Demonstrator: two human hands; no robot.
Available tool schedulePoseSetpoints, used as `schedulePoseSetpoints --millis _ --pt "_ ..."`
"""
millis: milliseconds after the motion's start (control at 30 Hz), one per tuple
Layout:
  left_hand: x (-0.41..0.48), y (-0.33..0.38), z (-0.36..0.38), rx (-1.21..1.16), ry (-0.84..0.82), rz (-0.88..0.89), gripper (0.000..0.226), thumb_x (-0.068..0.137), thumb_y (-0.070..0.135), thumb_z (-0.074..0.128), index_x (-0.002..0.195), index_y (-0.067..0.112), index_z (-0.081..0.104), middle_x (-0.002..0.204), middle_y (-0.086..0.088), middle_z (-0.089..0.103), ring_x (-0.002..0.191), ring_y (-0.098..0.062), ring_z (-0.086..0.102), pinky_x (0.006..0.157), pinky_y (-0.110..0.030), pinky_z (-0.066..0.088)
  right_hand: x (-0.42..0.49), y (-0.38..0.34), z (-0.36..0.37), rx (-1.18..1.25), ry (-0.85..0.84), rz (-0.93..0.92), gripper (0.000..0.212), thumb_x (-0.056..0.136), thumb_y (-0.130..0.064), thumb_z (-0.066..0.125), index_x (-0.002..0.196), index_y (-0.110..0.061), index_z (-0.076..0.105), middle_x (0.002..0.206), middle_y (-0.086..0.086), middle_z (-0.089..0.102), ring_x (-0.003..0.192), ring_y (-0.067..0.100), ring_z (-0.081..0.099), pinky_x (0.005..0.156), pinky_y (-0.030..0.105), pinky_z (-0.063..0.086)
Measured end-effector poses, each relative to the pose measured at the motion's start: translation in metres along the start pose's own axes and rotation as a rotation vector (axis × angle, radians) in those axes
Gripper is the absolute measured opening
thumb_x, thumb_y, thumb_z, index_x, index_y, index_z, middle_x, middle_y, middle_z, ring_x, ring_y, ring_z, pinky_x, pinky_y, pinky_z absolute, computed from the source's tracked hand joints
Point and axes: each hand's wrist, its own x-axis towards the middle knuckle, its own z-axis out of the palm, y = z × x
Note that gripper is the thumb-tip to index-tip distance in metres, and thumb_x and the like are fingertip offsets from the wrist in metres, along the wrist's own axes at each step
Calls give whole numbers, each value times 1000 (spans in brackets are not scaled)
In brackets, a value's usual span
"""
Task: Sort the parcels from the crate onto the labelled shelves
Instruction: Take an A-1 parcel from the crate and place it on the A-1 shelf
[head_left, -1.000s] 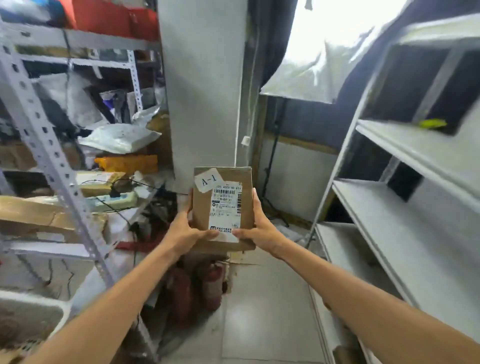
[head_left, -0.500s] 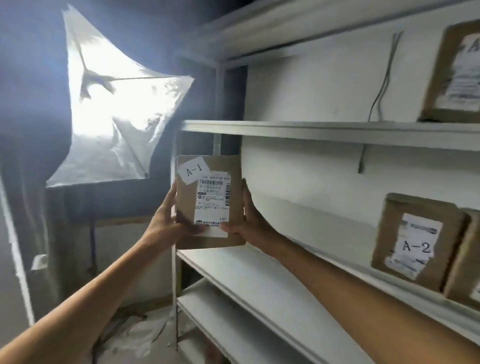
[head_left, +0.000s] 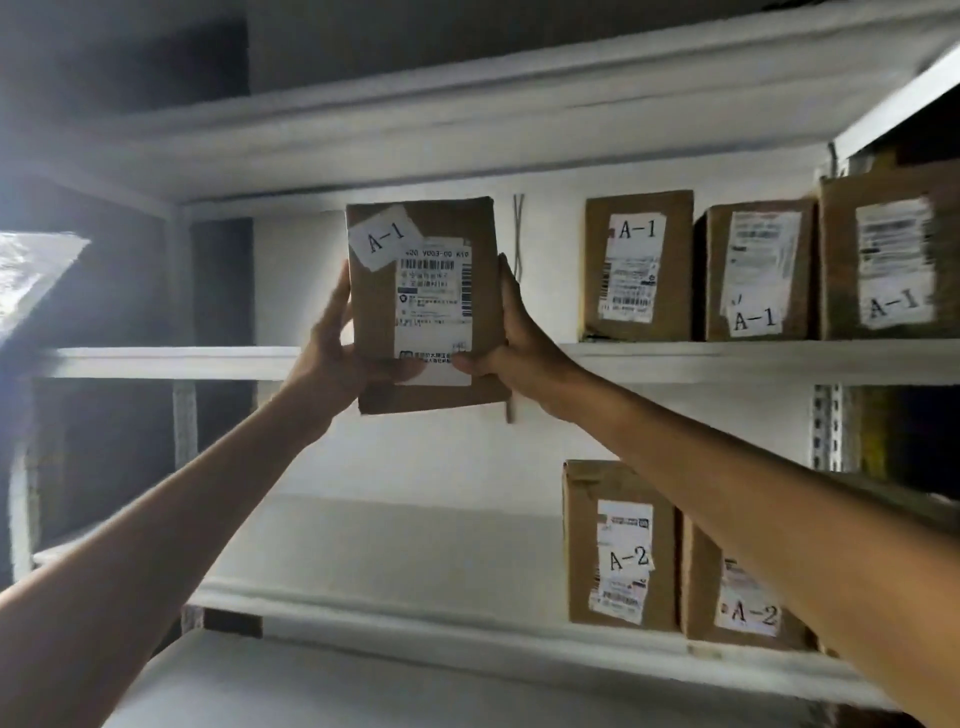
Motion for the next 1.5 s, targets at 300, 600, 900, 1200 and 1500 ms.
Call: schedulePoseSetpoints --millis 300,600,900,1200,1500 --pt "115 -16 43 -152 -78 119 119 55 -10 83 146 41 26 133 9 55 116 -9 55 74 -30 59 53 5 -75 -127 184 0 112 82 5 66 148 -30 -17 142 -6 37 122 7 36 83 4 39" --pt "151 -87 70 -147 -92 77 127 56 -2 86 146 50 14 143 13 46 120 -26 56 84 -54 55 91 74 -76 -321 367 146 109 83 3 65 148 -23 -19 160 4 -3 146 18 2 119 34 10" --pt "169 -107 79 23 -56 45 125 58 16 89 149 43 7 146 10 43 115 -27 57 82 -50 55 104 92 -75 -464 489 97 108 78 1 73 152 -15 -4 152 12 28 133 15 33 101 7 28" --pt "179 -109 94 125 -57 -11 118 68 7 82 152 29 3 146 -7 42 123 -36 49 90 -54 50 111 94 -66 -1089 612 193 98 79 -27 75 149 -3 9 150 21 24 134 39 34 100 43 40" --pt "184 -111 97 216 -130 -16 119 71 15 81 152 25 -6 145 -9 42 126 -32 46 101 -46 44 108 89 -56 -1197 688 219 69 77 -11 72 133 1 33 137 19 29 126 34 36 87 32 46"
